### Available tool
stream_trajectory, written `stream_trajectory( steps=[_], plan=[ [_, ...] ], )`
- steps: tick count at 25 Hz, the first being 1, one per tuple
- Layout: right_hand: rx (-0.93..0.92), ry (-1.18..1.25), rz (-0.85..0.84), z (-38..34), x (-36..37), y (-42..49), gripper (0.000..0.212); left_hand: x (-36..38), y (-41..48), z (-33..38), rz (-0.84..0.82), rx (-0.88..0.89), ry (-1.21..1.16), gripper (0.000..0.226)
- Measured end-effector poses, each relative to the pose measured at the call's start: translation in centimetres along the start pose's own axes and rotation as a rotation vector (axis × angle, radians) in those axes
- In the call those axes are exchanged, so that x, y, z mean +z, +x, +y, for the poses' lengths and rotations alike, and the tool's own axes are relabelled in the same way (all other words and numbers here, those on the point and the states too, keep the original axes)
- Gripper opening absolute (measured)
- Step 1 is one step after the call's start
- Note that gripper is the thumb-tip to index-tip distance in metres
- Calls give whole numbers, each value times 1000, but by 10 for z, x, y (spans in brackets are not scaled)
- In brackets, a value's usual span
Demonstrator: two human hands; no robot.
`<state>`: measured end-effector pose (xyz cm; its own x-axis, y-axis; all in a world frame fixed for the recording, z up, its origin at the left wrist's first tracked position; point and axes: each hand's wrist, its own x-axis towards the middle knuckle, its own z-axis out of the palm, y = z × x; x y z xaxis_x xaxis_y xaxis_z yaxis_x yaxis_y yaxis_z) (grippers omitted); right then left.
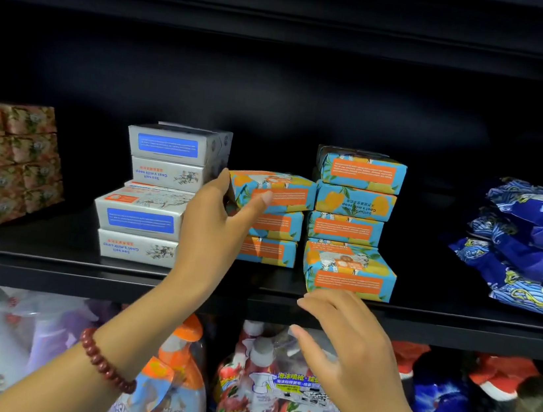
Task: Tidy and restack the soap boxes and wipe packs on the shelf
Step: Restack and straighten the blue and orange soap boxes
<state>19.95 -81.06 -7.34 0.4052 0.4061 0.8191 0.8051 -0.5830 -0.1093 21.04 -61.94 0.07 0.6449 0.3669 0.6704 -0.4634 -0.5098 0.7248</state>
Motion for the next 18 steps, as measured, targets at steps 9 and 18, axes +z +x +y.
stream_trajectory(
  steps=[9, 18],
  plan=[
    [-6, 71, 7, 0, -3, 0, 24, 3, -6, -7, 73, 0, 50, 30],
    [184, 38, -70, 41, -38, 28, 59, -13, -58, -20, -56, 379, 347, 33]
  ],
)
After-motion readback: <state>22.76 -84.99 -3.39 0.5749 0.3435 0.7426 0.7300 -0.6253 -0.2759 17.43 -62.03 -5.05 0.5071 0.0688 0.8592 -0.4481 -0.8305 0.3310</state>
